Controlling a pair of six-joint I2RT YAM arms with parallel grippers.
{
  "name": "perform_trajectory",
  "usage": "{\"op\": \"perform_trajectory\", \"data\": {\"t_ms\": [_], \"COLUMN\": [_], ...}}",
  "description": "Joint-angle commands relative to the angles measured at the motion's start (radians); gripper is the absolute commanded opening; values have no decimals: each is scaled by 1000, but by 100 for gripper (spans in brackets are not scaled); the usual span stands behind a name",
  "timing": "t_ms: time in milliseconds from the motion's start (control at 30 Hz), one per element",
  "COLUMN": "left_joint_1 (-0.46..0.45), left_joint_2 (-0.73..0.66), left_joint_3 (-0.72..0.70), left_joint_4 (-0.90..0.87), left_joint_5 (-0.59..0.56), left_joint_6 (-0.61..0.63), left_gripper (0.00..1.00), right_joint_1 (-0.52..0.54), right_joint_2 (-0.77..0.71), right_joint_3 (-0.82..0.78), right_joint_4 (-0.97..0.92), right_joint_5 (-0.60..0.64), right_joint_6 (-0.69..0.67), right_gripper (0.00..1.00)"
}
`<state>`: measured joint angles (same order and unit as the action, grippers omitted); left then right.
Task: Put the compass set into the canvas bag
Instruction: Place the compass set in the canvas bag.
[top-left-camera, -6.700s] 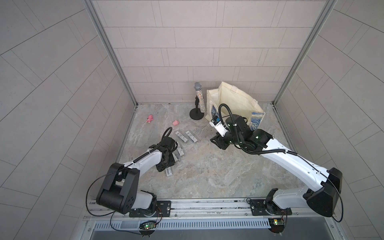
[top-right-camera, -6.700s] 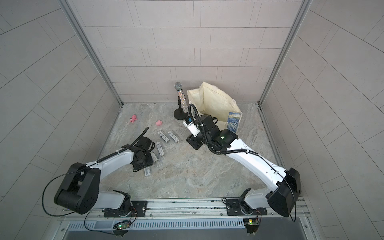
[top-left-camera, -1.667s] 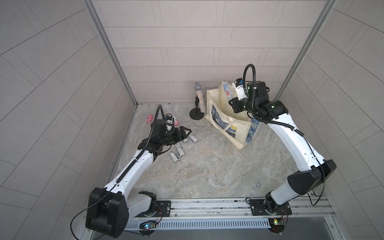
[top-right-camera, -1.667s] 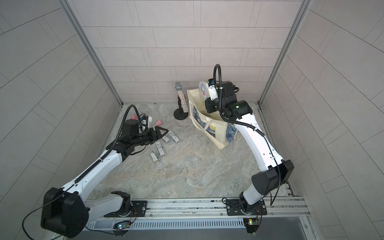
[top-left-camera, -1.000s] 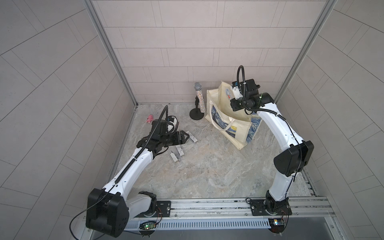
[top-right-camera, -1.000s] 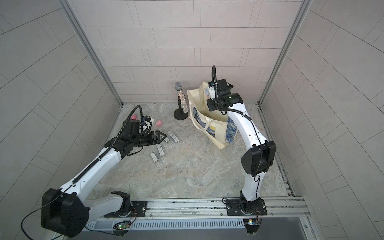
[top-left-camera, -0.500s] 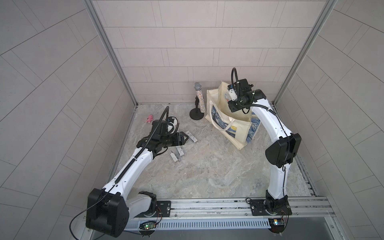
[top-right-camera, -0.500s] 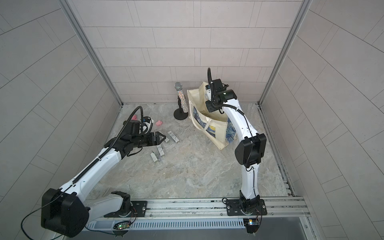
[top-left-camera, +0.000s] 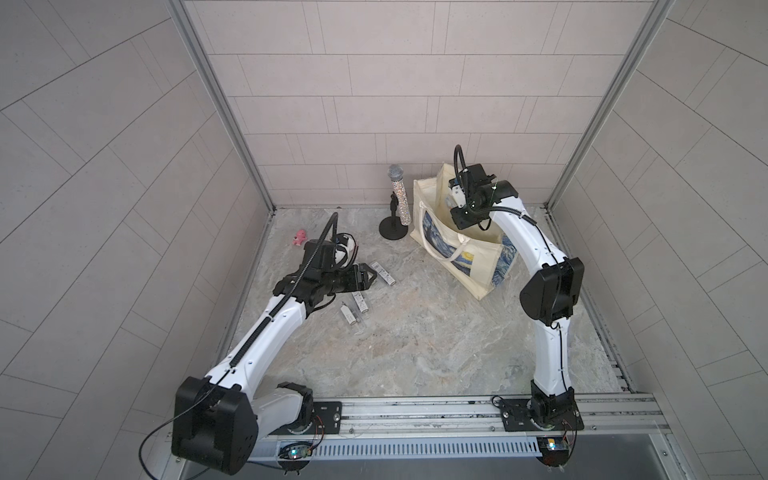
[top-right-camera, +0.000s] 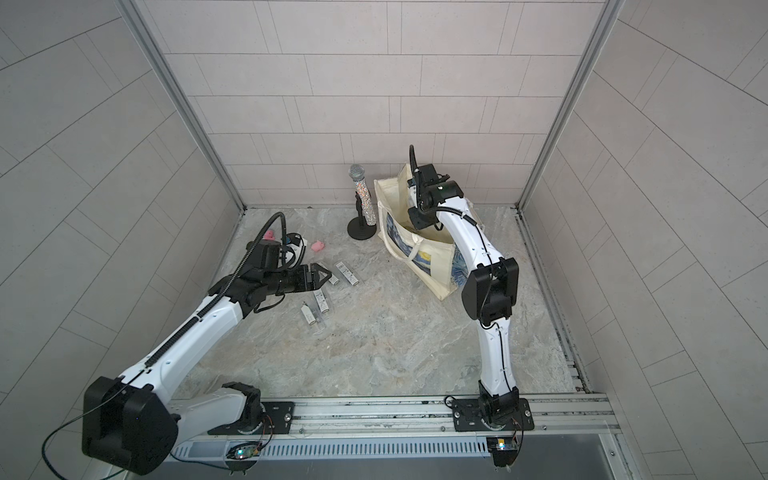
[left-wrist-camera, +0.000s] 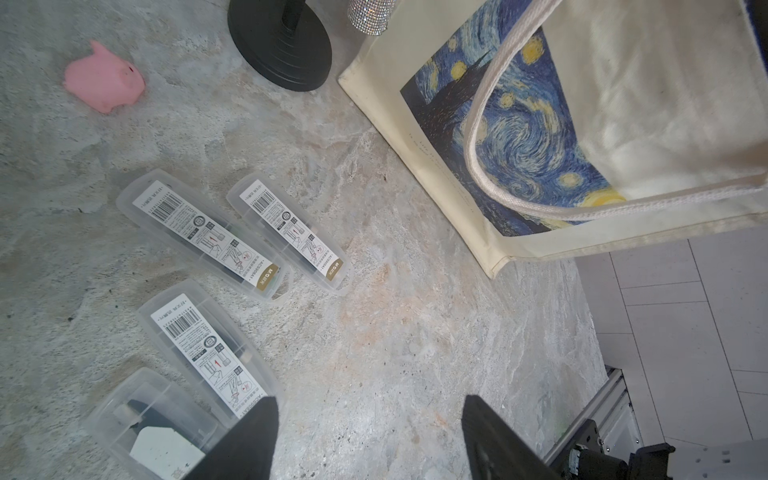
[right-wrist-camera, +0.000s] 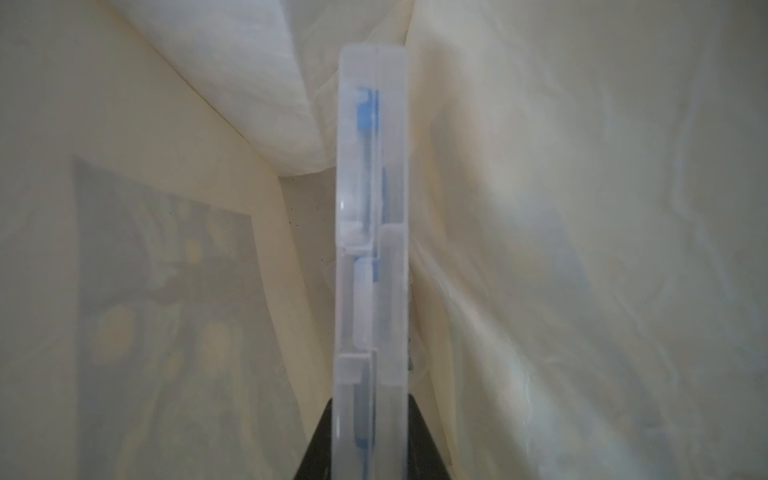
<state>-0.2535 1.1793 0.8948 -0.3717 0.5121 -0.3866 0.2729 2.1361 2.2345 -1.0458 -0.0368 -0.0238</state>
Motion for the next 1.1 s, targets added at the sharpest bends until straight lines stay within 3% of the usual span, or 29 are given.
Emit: {"op": "perform_trajectory", "data": {"t_ms": [0, 1067], "left_joint_1": [7, 13], "left_joint_2": [-10, -16], "left_joint_3": [-2, -16], "left_joint_4": [8, 27], "left_joint_5": [-1, 2], "left_joint_6": [1, -17], "left_gripper": [75, 75], "right_joint_1": [-9, -20], "right_joint_2": [7, 169], "right_joint_3": [20, 63], "right_joint_4": [-20, -106], "right_joint_5": [29, 90], "right_joint_6": [-15, -5], "right_gripper": [0, 0]}}
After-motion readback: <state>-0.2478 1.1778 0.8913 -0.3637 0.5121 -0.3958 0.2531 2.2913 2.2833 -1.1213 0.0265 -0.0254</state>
